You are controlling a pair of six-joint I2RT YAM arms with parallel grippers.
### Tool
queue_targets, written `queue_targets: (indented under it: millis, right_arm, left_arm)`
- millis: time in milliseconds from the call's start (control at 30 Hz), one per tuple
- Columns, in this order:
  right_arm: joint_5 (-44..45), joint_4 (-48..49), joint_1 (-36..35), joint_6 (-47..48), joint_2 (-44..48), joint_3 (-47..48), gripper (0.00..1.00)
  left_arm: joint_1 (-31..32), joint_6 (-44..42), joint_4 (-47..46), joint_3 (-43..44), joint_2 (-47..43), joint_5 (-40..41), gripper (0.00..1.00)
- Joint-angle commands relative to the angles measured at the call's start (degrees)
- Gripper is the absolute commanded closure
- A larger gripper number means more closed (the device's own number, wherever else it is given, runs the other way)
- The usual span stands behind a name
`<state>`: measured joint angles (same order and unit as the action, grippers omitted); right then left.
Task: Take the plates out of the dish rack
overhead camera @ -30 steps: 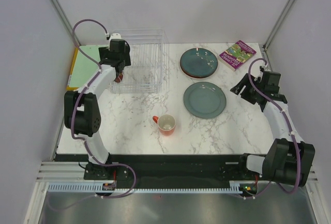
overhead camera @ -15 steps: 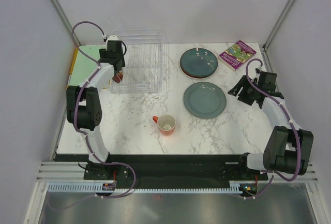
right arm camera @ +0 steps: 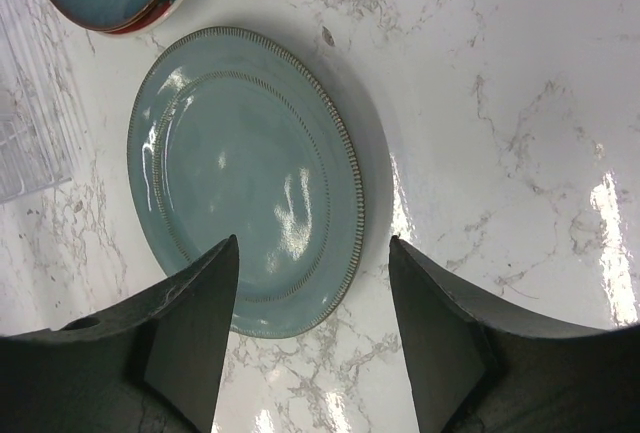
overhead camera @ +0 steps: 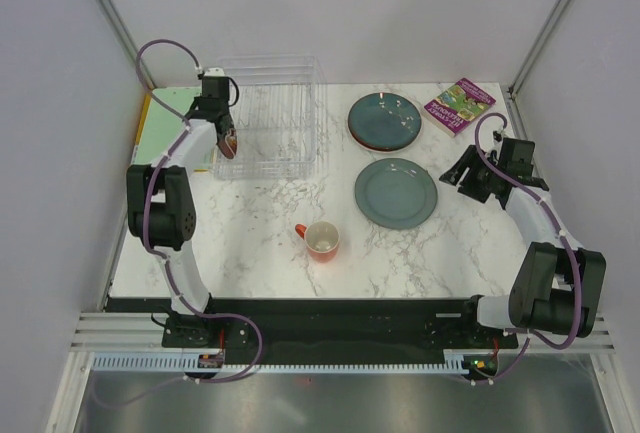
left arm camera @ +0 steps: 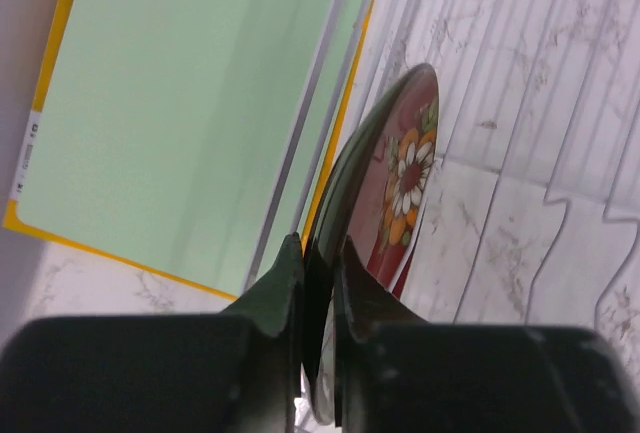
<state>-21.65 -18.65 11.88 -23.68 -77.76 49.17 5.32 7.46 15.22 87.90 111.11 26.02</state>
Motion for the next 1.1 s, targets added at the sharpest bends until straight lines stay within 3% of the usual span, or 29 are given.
queue_targets:
  millis: [0, 233, 633, 833, 933, 1067]
  right_arm:
    - [-1.64, 1.69, 0.07, 1.18, -0.12, 0.93, 0.32]
    - [-2.08, 1.69, -0.01, 1.44, 0.23, 0.49, 0.32]
    - [-2.0, 1.43, -0.54, 1.01, 1.55, 0.32, 0.32]
    - [-4.98, 0.55, -0.63, 1.01, 2.17, 2.25, 0.31]
    - [-6.73, 1.43, -1.07, 0.22, 4.36, 2.69, 0.3]
    - [-9.37, 2.04, -1.42, -1.01, 7.0, 4.0, 0.25]
  left_arm:
    - [0.21, -0.34, -1.6, 3.42, -0.63, -1.24, 0.98]
    - [0.21, -0.52, -0.46, 4.39, -1.85, -2.12, 0.98]
    - [1.97, -5.19, 0.51, 8.26, -9.85, 8.17, 0.98]
    - [2.85, -1.84, -0.37, 3.78, -19.07, 5.36, 0.98]
    - [3.03, 0.44, 1.82, 2.55, -24.33, 0.19, 0.98]
    - [3.03, 7.8, 3.41, -2.19, -30.93, -14.45, 0.98]
